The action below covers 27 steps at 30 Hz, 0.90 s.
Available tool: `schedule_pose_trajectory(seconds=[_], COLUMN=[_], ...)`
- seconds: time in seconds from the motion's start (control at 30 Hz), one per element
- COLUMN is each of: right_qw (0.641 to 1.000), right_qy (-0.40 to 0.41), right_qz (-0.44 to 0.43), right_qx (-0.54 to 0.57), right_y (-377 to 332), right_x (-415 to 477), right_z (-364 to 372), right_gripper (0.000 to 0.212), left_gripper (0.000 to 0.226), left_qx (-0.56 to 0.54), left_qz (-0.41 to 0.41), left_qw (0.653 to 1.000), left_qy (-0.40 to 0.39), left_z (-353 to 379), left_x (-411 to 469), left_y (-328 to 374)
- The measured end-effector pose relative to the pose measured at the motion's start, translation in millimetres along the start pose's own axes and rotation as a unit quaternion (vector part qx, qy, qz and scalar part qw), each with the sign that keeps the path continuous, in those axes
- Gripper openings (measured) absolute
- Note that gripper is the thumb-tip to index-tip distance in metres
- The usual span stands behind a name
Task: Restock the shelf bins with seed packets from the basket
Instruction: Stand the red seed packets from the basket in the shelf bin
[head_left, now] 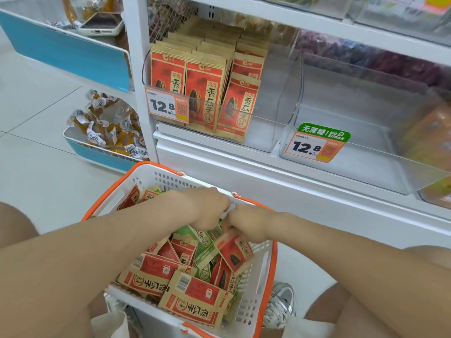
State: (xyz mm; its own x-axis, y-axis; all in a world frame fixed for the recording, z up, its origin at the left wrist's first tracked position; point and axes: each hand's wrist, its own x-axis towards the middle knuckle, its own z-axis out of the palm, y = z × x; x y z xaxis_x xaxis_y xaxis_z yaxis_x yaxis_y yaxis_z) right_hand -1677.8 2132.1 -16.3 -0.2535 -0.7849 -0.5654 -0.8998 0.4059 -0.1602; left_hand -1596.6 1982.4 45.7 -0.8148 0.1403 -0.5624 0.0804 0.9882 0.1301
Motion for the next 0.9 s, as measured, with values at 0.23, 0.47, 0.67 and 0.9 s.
schedule_pose_trajectory(seconds=[0.23,0.47,0.67,0.9], right_qw=[0.935,0.776,0.632,0.805], right_qy=[0.307,0.56,0.6,0.483], right_qz=[0.087,0.126,0.026,0.063], right_qx=[0.157,0.263,0.49,0.34], right_y=[10,2,-16,-22], right_x=[-17,-39,-81,-61], right_z=[-66,-114,-160,-165], right_gripper=[0.018,0.018,0.031,0.027], left_gripper=[0.034,0.056,0.064,0.063], left_qx=[-0.178,-0.368,-0.464,-0.522], left_qz=[-0.087,-0.068,-0.011,-0.09], left_qw=[0.957,0.815,0.67,0.572], left_qy=[0.214,0.442,0.58,0.626], left_z=[-26,-43,-68,-95], left_x=[2,-1,-11,0], left_y=[-13,-4,3,-3])
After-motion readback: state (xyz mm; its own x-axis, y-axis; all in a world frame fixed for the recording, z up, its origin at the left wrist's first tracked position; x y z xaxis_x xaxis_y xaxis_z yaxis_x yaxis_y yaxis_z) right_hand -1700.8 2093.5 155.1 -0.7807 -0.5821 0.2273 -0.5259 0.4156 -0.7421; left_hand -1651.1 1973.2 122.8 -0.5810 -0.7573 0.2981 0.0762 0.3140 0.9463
